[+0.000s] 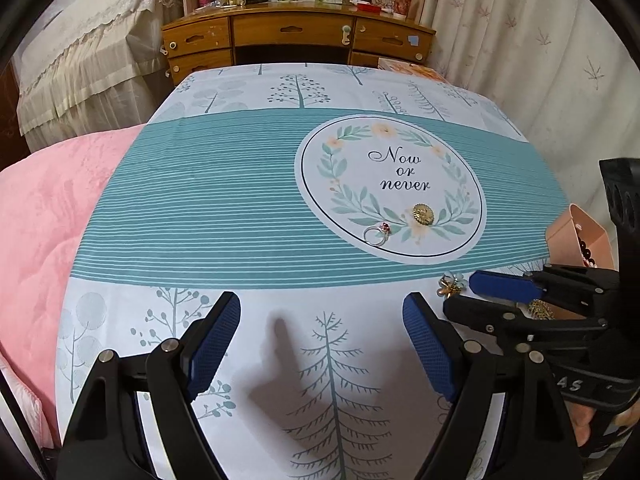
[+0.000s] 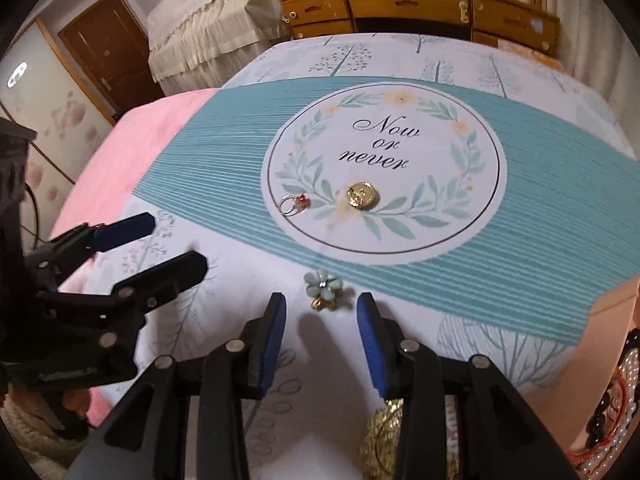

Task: Organize jewelry
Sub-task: 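Grasp the blue flower brooch with the right gripper while the left grasps the gold coin pendant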

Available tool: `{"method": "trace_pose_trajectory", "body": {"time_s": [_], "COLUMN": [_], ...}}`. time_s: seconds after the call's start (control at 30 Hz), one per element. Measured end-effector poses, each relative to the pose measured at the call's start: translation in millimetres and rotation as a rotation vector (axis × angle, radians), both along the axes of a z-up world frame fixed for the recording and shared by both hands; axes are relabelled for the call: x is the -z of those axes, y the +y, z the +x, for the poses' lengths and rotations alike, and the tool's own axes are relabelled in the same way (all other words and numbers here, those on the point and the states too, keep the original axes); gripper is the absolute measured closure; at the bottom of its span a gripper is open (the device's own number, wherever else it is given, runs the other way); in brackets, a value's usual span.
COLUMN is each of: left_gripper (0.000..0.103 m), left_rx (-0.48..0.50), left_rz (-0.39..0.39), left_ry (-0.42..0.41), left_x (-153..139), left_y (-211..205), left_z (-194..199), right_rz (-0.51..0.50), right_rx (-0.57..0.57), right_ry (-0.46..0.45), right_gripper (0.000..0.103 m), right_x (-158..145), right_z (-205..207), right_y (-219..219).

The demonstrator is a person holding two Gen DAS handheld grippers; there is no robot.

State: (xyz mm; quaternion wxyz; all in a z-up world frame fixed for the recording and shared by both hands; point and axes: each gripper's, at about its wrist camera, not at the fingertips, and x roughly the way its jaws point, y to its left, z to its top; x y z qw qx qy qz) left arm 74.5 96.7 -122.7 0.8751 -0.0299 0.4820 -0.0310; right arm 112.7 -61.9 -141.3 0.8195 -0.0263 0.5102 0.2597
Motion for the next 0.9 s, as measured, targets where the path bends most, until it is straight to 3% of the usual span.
{"method": "trace_pose_trajectory", "body": {"time_s": [0.1,0.2,0.3,0.57,0.77,0.9], "left_gripper": [0.021,0.021,0.021,0.022,0.046,0.046], "left_rx": [-0.003,-0.003,0.017,0.187,0.253,0.28], "left_rz": [-0.006,-0.008,-0.004,0.019,0.04,0.087], "left_ry": [0.002,0.0,-0.009,-0.053,-0.031,-0.041], "left_x": [1,1,0,5,22,26], "left_y": [2,3,-2,-40,-62,-76], "left_z": [2,5,11,44,74,81], "right_rz": [-0.062,-0.106,-0.047,0.0,0.038,0.05], "right_rx": [-0.021,-0.018,0.016,0.124,0.16,0.163], "right_ry": [-0.074,-0.132,-0.095,-0.074,-0.086,-0.073], "right_gripper": [0.066,0.085,0.085,0.085,0.085,0.085], "right_x": [0,1,1,-3,-10,-7], "right_z": [-5,-12,-8,-6,-11,-11], "right_y": [9,10,-4,-37,-51,-55]}}
